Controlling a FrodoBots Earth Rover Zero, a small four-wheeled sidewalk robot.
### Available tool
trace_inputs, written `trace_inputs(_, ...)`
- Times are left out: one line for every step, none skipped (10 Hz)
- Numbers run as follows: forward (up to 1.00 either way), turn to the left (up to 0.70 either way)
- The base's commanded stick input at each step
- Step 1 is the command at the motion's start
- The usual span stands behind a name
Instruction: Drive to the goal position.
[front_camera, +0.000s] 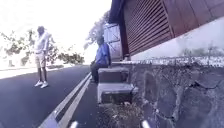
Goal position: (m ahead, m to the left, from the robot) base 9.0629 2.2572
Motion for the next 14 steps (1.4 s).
trace_inputs(0.0, 0.7)
trace_inputs(0.0, 0.7)
trace_inputs(0.0, 0.7)
trace_inputs(0.0, 0.7)
trace_inputs(0.0, 0.7)
trace_inputs(0.0, 0.7)
trace_inputs(0.0, 0.7)
trace_inputs(0.0, 0.7)
trace_inputs(0.0, 0.7)
trace_inputs(0.0, 0.7)
trace_inputs(0.0, 0.7)
trace_inputs(0.0, 0.7)
trace_inputs(0.0, 0.7)
trace_inputs(0.0, 0.7)
